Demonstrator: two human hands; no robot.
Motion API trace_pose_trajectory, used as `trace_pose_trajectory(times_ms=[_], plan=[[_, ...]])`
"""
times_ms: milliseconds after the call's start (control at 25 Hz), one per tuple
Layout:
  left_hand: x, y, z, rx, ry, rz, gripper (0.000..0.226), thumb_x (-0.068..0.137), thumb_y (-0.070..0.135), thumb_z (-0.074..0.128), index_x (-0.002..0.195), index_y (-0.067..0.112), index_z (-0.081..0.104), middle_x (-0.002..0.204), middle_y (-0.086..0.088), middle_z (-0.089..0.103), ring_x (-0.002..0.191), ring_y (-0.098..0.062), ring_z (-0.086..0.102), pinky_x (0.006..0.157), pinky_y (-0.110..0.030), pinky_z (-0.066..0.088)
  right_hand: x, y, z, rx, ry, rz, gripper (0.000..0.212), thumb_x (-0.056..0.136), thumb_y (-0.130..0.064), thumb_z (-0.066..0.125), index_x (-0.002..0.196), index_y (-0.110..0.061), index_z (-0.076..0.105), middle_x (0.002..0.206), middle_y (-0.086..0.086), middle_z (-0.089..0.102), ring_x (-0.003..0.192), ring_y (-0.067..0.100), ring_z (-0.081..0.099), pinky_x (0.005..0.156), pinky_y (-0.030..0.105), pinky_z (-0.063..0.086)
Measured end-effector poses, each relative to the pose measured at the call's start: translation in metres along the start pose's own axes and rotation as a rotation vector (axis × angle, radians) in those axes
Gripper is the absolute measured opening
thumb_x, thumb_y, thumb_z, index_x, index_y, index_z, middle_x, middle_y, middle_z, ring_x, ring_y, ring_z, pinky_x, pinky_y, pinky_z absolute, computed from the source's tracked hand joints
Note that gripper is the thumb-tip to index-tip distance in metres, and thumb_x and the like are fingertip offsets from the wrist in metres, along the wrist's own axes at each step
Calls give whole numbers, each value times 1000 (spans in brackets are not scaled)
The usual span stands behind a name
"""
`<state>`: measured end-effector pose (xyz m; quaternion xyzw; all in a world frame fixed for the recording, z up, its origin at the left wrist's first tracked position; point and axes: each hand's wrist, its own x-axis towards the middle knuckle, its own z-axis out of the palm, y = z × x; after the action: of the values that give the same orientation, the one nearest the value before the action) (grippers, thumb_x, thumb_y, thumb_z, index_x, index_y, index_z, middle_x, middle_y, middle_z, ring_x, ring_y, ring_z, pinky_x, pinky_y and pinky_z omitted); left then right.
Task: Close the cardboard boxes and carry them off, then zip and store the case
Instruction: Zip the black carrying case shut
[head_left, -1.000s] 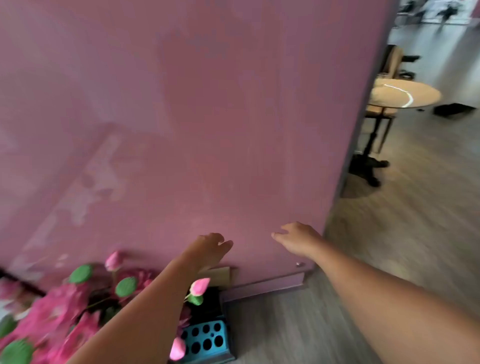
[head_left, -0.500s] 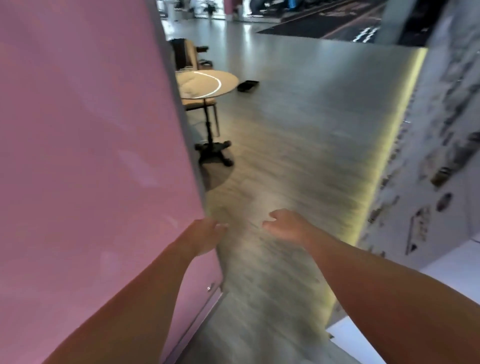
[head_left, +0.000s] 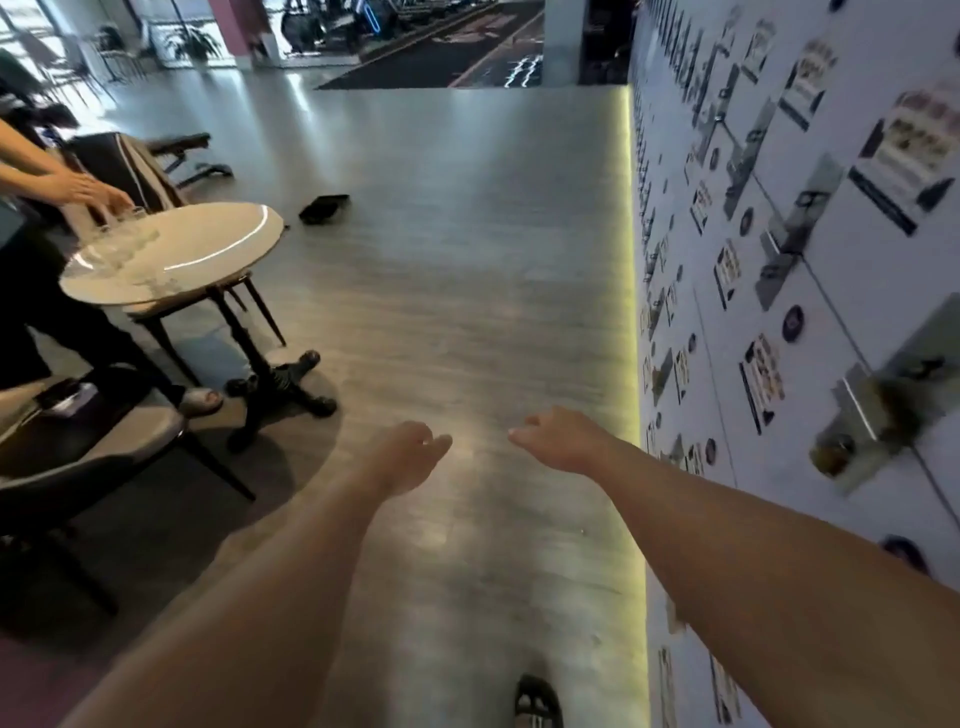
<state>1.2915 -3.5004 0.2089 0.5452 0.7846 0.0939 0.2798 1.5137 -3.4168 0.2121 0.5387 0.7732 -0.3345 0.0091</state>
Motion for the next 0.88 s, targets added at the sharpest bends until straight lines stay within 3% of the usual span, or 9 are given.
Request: trace_pose_trajectory(times_ms=[160, 280, 400, 520, 600, 760, 840, 880], plan=[[102, 11, -53, -1, 13, 17, 50, 97, 54, 47, 86, 9, 66, 89, -7, 66, 88, -29, 62, 82, -38, 48, 93, -12, -59, -6, 10, 0, 63, 97, -53, 54, 143, -10, 56, 151, 10, 51, 137, 30, 49, 107, 32, 38], [181, 18, -90, -27, 54, 32, 53, 98, 52, 48, 88, 4, 67, 89, -10, 66, 85, -28, 61, 79, -37, 46, 175, -24, -97, 5, 27, -14, 60, 98, -55, 53, 136, -9, 62, 142, 13, 59, 132, 31, 54, 105, 34, 41], [278, 18, -127, -10, 61, 43, 50, 99, 51, 48, 89, 6, 67, 90, -10, 65, 86, -28, 60, 77, -37, 46, 268, -39, -131, -9, 20, -7, 66, 98, -57, 52, 145, -9, 55, 149, 11, 53, 137, 30, 50, 107, 32, 39], [371, 22, -163, -27, 64, 82, 51, 100, 47, 48, 65, 11, 51, 69, -6, 55, 74, -30, 54, 62, -35, 35, 360, -52, -166, -8, 52, -9, 66, 99, -55, 53, 144, -7, 55, 149, 13, 53, 136, 30, 51, 107, 34, 40], [435, 29, -193, -47, 67, 90, 51, 101, 44, 50, 61, 13, 44, 64, -5, 49, 69, -28, 51, 60, -35, 30, 422, -65, -194, 4, 56, 13, 66, 98, -56, 53, 145, -9, 55, 150, 12, 52, 137, 29, 49, 108, 34, 39], [561, 47, -252, -38, 72, 119, 44, 101, 35, 52, 71, 3, 58, 73, -12, 55, 76, -25, 54, 63, -34, 31, 542, -82, -250, 43, 96, 31, 63, 98, -55, 53, 140, -8, 59, 148, 12, 54, 138, 31, 48, 106, 34, 39], [617, 53, -271, -33, 65, 142, 43, 100, 33, 53, 70, 3, 57, 80, -21, 60, 82, -32, 59, 65, -34, 33, 593, -85, -269, 65, 103, 32, 56, 98, -53, 55, 129, -8, 65, 137, 12, 62, 136, 31, 51, 101, 34, 40], [653, 56, -280, -13, 58, 150, 43, 101, 34, 52, 69, 4, 56, 85, -25, 63, 87, -35, 61, 67, -35, 35, 625, -86, -279, 71, 100, 34, 58, 98, -52, 55, 133, -7, 63, 141, 12, 59, 137, 31, 50, 104, 33, 39]])
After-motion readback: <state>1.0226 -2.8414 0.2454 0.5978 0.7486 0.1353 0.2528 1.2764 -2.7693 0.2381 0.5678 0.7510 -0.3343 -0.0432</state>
